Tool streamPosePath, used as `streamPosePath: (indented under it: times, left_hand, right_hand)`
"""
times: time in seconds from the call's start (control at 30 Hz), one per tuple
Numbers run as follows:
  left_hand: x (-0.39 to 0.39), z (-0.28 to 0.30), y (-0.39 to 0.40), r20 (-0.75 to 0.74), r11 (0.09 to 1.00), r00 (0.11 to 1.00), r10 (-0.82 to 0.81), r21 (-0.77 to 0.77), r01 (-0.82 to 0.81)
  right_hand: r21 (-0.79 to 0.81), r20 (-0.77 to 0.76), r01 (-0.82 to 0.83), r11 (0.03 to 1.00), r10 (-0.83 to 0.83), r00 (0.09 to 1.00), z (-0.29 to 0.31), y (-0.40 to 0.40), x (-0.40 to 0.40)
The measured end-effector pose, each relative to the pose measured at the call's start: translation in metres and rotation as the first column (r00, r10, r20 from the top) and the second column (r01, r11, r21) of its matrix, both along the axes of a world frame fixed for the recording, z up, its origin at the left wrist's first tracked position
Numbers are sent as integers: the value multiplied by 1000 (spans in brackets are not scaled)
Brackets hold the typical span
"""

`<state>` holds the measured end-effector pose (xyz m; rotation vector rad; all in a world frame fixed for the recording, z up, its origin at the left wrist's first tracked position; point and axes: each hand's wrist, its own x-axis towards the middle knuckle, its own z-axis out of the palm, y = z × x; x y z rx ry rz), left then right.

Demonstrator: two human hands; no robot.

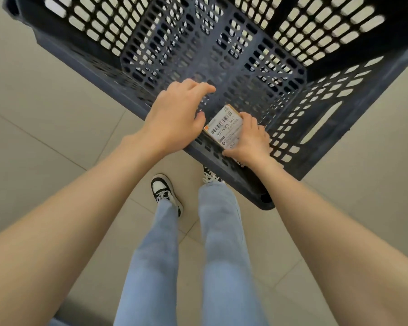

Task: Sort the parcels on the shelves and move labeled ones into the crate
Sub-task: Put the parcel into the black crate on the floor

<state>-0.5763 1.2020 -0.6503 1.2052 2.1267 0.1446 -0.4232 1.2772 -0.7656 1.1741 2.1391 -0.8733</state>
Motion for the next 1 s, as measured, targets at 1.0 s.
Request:
streamPosePath:
  times: [1.0]
  left_hand:
    - [-40, 213, -185, -66, 830, 852, 519, 278, -483]
  right_hand:
    - [102, 29, -294, 950, 292, 956, 272, -62, -106]
